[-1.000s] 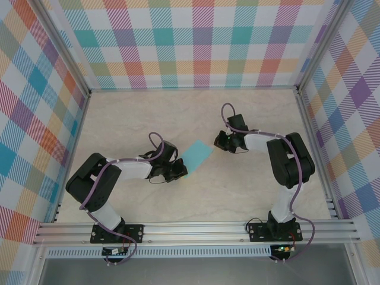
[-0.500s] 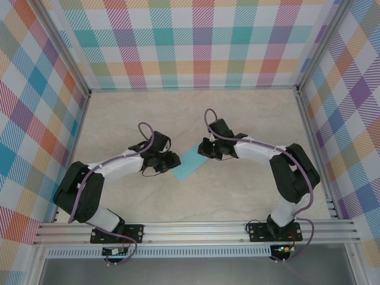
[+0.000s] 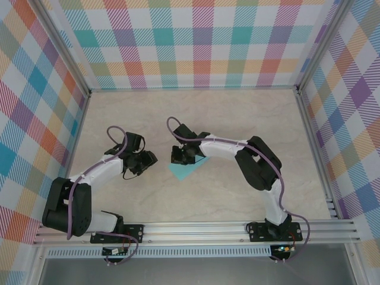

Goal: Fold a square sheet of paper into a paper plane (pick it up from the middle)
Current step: Rotate the paper at the center of the table, then fold the triangle a second time at the center of the table.

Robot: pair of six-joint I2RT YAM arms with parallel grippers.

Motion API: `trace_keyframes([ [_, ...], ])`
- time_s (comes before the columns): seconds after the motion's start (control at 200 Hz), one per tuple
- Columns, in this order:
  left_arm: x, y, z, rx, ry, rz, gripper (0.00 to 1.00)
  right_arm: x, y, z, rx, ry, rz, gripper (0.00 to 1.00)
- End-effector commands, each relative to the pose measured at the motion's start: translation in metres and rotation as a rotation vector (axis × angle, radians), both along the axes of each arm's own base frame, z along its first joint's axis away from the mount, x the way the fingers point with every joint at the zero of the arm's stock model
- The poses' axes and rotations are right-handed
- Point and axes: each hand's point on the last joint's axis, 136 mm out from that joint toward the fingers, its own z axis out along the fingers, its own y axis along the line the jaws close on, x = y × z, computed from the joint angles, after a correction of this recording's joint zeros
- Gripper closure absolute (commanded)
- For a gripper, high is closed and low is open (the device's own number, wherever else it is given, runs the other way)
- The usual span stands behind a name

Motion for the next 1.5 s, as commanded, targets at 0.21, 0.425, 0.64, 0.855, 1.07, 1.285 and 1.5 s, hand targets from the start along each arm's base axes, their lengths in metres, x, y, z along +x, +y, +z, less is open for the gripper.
trace_keyframes([
  [0.21, -0.007, 0.008, -0.007, 0.025, 0.029, -0.006, 0.49, -0.034, -0.011, -0.030, -0.112, 0.090, 0.192, 0.82],
  [0.425, -0.006, 0.004, -0.010, 0.009, 0.035, -0.021, 0.49, -0.090, -0.049, -0.045, -0.115, 0.150, 0.555, 0.75],
  [0.64, -0.005, -0.002, -0.011, -0.021, 0.037, -0.040, 0.49, -0.078, -0.056, -0.004, -0.031, 0.011, 0.570, 0.74],
  [0.855, -0.002, -0.021, -0.003, -0.083, -0.005, -0.105, 0.47, -0.011, -0.077, 0.041, -0.095, -0.130, 0.138, 0.61],
  [1.07, -0.007, -0.050, 0.001, -0.135, -0.017, -0.215, 0.47, 0.013, -0.118, 0.014, -0.261, -0.067, -0.159, 0.58],
  [1.285, -0.011, -0.085, 0.000, -0.194, -0.020, -0.326, 0.49, 0.031, -0.111, -0.003, -0.277, -0.044, -0.187, 0.57],
  [1.5, -0.020, -0.104, -0.007, -0.241, 0.016, -0.359, 0.50, 0.042, -0.107, -0.020, -0.296, -0.026, -0.184, 0.57],
])
